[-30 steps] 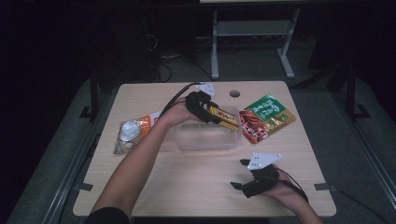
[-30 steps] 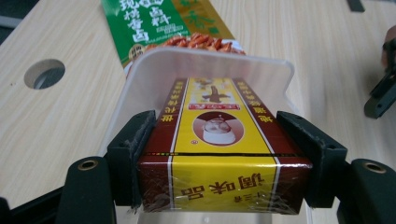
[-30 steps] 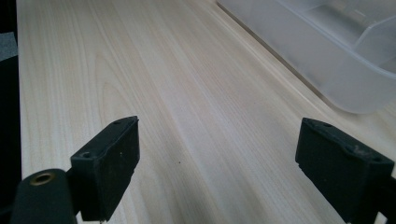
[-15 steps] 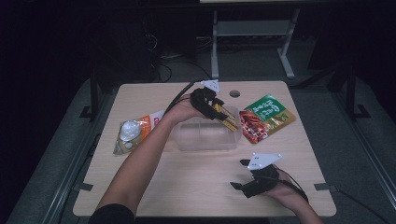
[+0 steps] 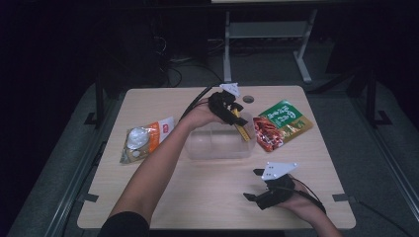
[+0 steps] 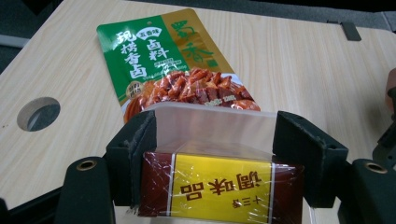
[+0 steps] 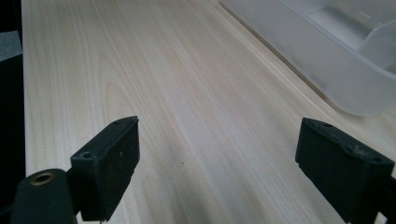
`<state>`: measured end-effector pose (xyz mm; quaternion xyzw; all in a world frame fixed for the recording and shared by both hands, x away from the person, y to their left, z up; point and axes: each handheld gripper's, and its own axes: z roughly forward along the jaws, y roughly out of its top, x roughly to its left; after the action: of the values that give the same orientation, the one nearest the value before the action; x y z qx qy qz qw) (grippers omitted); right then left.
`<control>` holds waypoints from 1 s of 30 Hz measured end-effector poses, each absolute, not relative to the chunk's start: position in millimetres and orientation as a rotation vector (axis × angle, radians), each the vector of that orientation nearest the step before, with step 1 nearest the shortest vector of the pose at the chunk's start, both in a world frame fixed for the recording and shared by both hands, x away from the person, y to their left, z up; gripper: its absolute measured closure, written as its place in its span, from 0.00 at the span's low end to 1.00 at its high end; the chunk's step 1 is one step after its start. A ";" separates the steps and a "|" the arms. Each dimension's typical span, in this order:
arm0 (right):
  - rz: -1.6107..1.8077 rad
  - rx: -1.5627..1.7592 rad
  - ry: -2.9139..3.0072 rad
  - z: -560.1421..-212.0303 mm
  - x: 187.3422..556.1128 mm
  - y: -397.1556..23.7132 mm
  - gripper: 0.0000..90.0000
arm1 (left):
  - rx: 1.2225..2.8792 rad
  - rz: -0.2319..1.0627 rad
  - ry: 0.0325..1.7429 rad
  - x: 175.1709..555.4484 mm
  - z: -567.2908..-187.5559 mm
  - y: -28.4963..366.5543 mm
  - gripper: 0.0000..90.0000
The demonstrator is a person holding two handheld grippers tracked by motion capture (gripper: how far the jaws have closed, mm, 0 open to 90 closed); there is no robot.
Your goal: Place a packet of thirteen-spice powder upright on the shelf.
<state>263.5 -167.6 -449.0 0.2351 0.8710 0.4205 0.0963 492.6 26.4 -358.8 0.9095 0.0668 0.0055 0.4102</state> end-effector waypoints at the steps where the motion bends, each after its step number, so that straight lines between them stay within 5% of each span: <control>1: 1.246 0.697 2.580 -449.0 263.5 -167.7 0.15 | 2.284 0.012 0.170 493.0 -359.1 25.4 0.34; 30: 1.242 0.684 2.588 -449.8 266.1 -164.6 0.15 | 2.319 -0.027 0.169 496.0 -373.1 0.1 0.29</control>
<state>266.1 -164.6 -449.8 0.2309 0.8729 0.4191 0.0952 496.0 0.1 -373.1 0.9153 0.0666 -0.0107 0.3971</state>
